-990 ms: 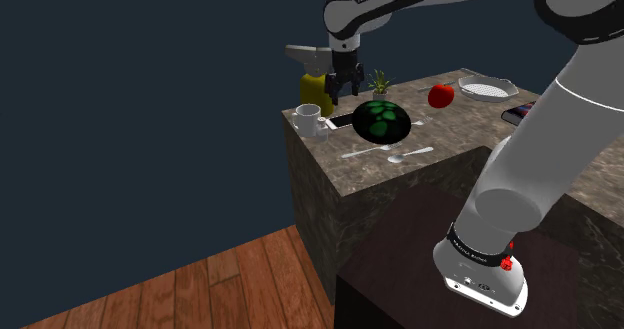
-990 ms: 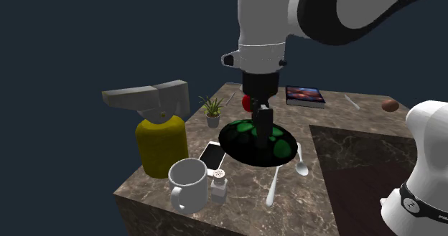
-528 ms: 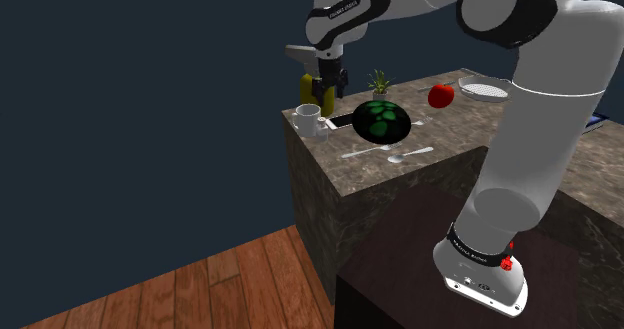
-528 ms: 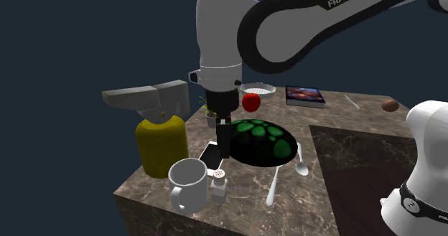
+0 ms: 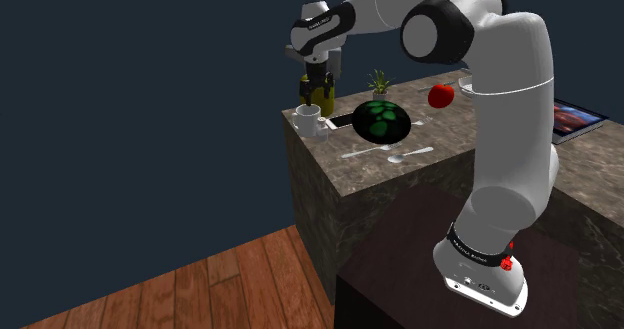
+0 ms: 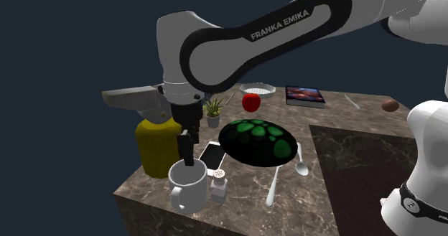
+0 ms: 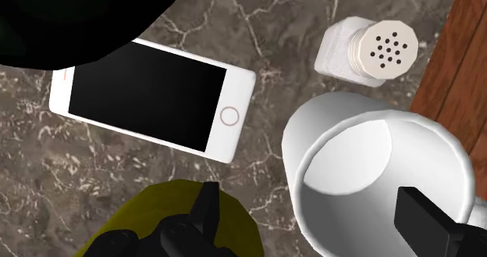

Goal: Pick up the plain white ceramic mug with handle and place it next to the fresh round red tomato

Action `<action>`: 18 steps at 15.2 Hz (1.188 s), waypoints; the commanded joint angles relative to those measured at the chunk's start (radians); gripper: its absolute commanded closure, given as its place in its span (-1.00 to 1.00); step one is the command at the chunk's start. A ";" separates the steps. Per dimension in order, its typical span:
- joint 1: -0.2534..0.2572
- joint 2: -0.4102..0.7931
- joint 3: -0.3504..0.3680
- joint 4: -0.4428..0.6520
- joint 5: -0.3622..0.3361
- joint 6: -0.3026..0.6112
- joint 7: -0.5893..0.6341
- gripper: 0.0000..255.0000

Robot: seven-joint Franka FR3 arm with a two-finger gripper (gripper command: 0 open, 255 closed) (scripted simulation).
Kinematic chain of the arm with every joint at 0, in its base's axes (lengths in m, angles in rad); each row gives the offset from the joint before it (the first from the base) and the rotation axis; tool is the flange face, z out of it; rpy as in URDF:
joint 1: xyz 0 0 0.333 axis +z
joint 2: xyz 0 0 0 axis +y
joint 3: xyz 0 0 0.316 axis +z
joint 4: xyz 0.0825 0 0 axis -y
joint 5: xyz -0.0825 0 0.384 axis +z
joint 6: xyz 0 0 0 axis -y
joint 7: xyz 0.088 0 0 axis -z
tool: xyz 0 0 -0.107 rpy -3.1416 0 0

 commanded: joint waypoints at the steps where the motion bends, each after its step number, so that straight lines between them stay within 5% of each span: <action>1: -0.005 0.034 0.003 0.029 0.007 0.006 -0.003 -1.00; 15: -0.005 0.060 0.007 -0.020 0.014 0.082 -0.008 -1.00; 16: -0.005 0.060 0.007 -0.020 0.014 0.082 -0.008 1.00; 18: -0.005 0.060 0.007 -0.020 0.014 0.082 -0.008 1.00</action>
